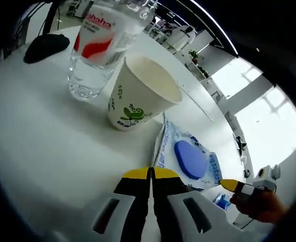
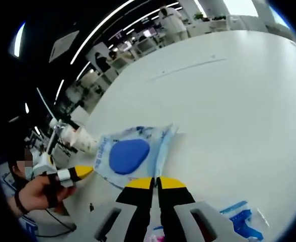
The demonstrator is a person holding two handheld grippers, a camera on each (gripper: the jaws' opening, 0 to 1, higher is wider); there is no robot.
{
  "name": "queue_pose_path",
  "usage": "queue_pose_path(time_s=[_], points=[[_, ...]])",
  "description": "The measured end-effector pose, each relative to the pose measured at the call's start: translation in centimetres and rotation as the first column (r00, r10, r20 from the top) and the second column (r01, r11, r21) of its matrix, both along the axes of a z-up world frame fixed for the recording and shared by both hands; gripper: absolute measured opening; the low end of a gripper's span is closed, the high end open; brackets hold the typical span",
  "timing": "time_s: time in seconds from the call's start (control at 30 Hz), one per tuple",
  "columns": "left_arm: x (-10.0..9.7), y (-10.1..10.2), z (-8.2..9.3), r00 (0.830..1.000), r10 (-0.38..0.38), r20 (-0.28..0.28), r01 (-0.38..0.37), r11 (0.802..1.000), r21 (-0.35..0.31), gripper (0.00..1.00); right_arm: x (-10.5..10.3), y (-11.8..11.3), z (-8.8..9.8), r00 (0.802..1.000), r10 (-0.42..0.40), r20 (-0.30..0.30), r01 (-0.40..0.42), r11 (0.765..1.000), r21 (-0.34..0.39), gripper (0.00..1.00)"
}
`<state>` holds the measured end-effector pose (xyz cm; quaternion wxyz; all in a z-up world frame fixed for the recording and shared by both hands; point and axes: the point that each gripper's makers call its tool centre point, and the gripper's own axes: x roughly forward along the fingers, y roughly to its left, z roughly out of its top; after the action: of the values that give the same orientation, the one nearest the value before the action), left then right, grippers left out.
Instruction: Arrange the tabletop items into an orderly group along one side of the table until the central work area is clear of visible clutter.
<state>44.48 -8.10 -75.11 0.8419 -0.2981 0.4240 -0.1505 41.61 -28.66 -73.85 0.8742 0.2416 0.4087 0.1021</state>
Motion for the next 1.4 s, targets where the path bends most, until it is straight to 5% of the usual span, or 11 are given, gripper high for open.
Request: queue_pose_path(time_s=[0.83,1.4], points=[[1.1,1.1,0.3,0.998,0.066,-0.01,-0.066,0.996,-0.053,0.01,1.4,0.3,-0.3,0.999,-0.05,-0.005,0.05,0.998,0.029,0.02],[-1.9,2.5,0.9,1.0,-0.013,0.016,0.013,1.0,-0.01,0.04,-1.1,-1.2,0.9,0.999,-0.04,0.018,0.04,0.999,0.025,0.08]])
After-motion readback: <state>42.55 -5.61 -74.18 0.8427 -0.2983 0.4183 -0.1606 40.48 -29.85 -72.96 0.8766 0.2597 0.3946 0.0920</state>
